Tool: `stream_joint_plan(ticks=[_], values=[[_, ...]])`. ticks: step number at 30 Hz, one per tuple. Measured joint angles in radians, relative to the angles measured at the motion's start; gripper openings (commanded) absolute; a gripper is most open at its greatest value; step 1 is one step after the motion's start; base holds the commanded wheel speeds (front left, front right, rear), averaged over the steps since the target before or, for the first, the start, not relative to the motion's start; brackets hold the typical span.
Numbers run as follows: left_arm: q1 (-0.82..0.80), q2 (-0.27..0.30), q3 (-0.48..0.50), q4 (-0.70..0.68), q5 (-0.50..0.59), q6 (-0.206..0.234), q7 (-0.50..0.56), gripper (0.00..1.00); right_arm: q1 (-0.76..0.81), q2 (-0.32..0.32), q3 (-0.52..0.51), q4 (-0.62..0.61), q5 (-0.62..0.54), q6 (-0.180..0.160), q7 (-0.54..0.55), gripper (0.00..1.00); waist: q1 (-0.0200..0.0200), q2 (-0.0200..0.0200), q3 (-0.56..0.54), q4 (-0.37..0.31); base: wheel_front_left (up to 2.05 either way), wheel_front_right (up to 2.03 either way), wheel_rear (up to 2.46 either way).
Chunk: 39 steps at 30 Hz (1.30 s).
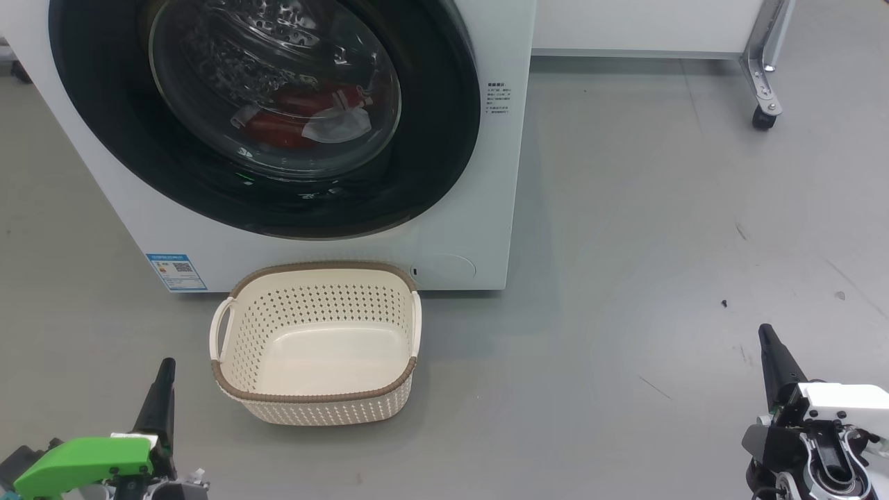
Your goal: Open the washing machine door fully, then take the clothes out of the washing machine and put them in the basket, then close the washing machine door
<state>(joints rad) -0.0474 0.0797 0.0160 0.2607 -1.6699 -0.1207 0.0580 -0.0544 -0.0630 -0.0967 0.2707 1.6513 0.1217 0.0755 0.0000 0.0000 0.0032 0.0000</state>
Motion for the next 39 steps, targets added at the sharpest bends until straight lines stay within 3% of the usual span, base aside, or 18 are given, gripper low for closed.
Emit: stream_joint_plan(ticks=[5, 6, 7, 8, 9, 10, 39], values=[[0.000, 0.000, 0.001, 0.000, 0.000, 0.000, 0.002, 0.00, 0.000, 0.000, 0.000, 0.000, 0.000, 0.000, 0.000, 0.00, 0.0000, 0.0000, 0.000, 0.000, 0.00, 0.00, 0.00], [0.000, 0.000, 0.001, 0.000, 0.000, 0.000, 0.002, 1.00, 0.000, 0.000, 0.000, 0.000, 0.000, 0.000, 0.000, 1.00, 0.0000, 0.0000, 0.000, 0.000, 0.00, 0.00, 0.00], [0.002, -0.001, 0.000, 0.005, 0.000, 0.001, 0.002, 0.00, 0.002, 0.001, 0.000, 0.004, 0.001, -0.001, 0.000, 0.00, 0.0000, 0.0000, 0.000, 0.000, 0.00, 0.00, 0.00], [0.007, -0.005, -0.002, 0.015, 0.000, 0.001, 0.002, 1.00, 0.008, 0.005, 0.001, 0.013, 0.001, -0.001, -0.001, 1.00, 0.0000, 0.0000, 0.000, 0.000, 0.00, 0.00, 0.00], [0.016, -0.011, -0.004, 0.026, 0.000, 0.001, 0.002, 0.00, 0.019, 0.010, 0.002, 0.023, 0.001, -0.001, -0.001, 0.00, 0.0000, 0.0000, 0.000, 0.000, 0.00, 0.00, 0.00], [0.026, -0.016, -0.006, 0.038, 0.000, 0.001, 0.002, 1.00, 0.031, 0.016, 0.002, 0.035, 0.001, -0.001, -0.001, 1.00, 0.0000, 0.0000, 0.000, 0.000, 0.00, 0.00, 0.00], [0.049, -0.031, -0.038, 0.020, 0.061, 0.001, -0.078, 1.00, 0.060, 0.030, 0.008, 0.003, -0.059, -0.001, -0.082, 1.00, 0.0000, 0.0000, 0.001, -0.003, 0.00, 0.00, 0.00]])
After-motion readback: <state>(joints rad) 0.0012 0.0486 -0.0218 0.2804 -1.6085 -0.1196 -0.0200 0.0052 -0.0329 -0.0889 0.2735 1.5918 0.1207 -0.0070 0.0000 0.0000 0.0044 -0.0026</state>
